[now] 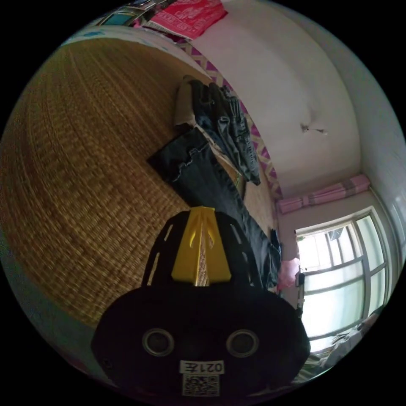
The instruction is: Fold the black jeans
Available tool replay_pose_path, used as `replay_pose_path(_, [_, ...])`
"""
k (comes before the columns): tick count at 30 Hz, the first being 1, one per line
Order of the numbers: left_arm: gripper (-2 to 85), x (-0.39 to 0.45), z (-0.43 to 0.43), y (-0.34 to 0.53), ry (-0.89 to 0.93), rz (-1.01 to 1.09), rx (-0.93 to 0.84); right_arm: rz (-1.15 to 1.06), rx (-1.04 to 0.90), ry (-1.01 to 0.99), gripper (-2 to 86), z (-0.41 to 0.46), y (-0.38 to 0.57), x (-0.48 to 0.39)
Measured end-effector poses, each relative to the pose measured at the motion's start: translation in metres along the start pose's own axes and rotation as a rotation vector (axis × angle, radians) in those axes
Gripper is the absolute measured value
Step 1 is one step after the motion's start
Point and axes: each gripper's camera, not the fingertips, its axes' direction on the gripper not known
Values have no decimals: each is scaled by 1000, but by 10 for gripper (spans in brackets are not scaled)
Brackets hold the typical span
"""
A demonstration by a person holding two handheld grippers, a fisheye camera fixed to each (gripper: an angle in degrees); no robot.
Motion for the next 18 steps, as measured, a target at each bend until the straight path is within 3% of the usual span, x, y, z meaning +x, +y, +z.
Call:
replay_pose_path(4, [92,-7,10,3,-10,-61,22,75,2,4,64,-11,19,18])
replay_pose_path(6, [126,-12,14,7,69,-106,32,135,-9,-14,96,-18,30,34])
replay_pose_path(18, [157,-2,39,33,76,-175,65,241,46,-73,94,-44,80,77])
